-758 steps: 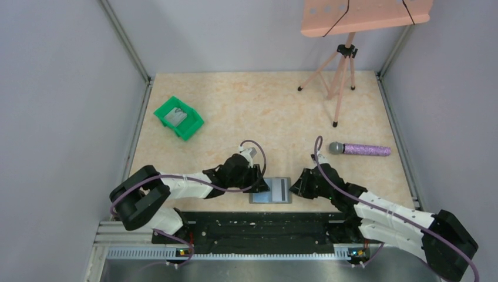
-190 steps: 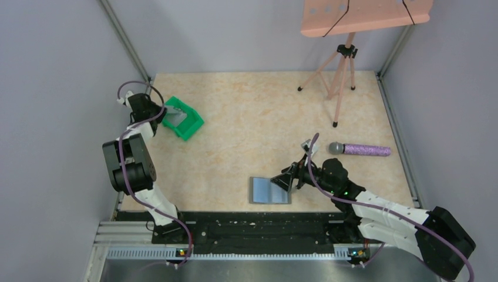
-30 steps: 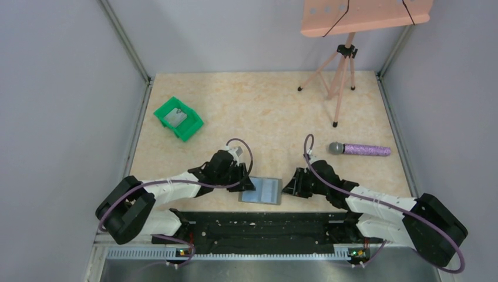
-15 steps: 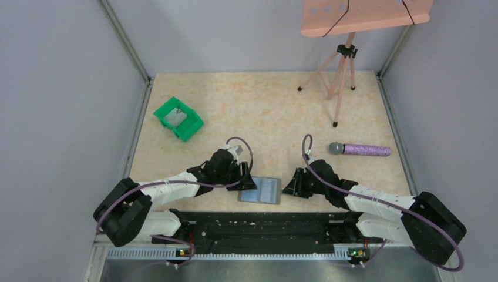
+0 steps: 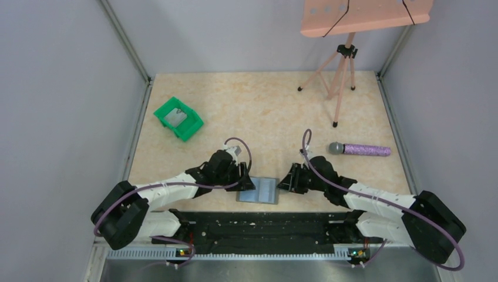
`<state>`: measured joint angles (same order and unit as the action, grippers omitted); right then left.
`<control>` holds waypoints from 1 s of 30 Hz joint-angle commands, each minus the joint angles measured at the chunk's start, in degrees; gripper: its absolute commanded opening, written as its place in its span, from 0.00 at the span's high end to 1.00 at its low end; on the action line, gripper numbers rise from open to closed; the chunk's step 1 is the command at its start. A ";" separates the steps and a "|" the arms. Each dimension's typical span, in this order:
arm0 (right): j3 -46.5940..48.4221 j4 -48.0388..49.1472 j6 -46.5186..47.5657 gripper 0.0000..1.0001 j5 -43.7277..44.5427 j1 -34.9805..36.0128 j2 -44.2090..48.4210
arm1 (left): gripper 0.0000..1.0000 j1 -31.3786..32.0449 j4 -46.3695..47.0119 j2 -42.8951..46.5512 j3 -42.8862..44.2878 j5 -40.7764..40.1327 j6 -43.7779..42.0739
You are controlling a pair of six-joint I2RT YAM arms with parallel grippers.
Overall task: Take the credit cards out of the card holder
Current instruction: Remove the credit card from the card holder.
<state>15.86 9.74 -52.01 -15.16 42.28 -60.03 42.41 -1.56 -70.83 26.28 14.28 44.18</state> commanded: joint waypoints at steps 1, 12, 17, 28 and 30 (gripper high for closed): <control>2.52 6.65 -2.12 0.66 -0.37 2.16 -4.31 | 0.42 0.13 -1.48 0.64 -1.53 -1.54 -0.92; 5.07 11.01 -3.15 0.69 1.88 6.20 -13.79 | 0.43 0.13 1.09 0.22 -2.98 -0.32 0.38; 5.41 11.80 -3.47 0.71 1.82 6.52 -14.88 | 0.43 0.13 1.12 0.51 -2.91 -0.42 0.38; 7.50 14.54 -4.71 0.70 0.75 7.64 -18.52 | 0.43 0.13 1.12 0.88 -3.30 -0.26 0.98; 8.23 14.88 -4.77 0.70 0.55 8.15 -18.63 | 0.43 0.13 1.12 1.51 -3.34 -0.14 1.22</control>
<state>20.86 20.75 -55.86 -14.20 48.97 -78.22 42.41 1.10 -70.52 24.51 15.11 45.34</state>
